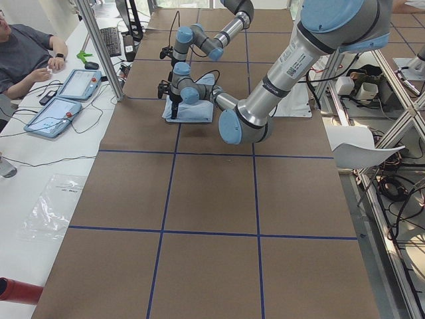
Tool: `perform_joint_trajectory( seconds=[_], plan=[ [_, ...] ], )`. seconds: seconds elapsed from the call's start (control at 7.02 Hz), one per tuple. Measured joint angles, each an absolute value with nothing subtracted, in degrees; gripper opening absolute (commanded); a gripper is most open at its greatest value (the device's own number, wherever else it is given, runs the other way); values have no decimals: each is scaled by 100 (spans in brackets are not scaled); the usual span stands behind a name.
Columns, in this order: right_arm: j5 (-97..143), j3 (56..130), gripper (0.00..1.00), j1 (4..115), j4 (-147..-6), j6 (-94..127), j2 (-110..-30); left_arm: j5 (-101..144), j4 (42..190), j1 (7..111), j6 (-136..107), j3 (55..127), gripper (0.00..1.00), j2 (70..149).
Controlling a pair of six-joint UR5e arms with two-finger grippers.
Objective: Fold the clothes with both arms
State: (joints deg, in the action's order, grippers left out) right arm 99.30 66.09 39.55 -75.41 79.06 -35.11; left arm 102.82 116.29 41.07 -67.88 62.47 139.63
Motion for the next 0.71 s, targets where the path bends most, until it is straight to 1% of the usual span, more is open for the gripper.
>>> perform_joint_trajectory(
  seconds=[0.29,0.43,0.57,0.71],
  plan=[
    [9924,6609,100,3955,-7541,7849,-3530,10199,11641,4381,-6738,5841,100,14258],
    [9933,6610,100,3968,-7550,7761,-3548,10206,11638,4462,-6726,5763,100,14338],
    [10039,6625,100,4010,-7597,7583,-3584,10351,11603,4515,-6675,5848,100,14339],
    [10310,6780,100,4122,-7742,7280,-3735,10611,11473,4549,-6513,6220,100,14169]
  ],
)
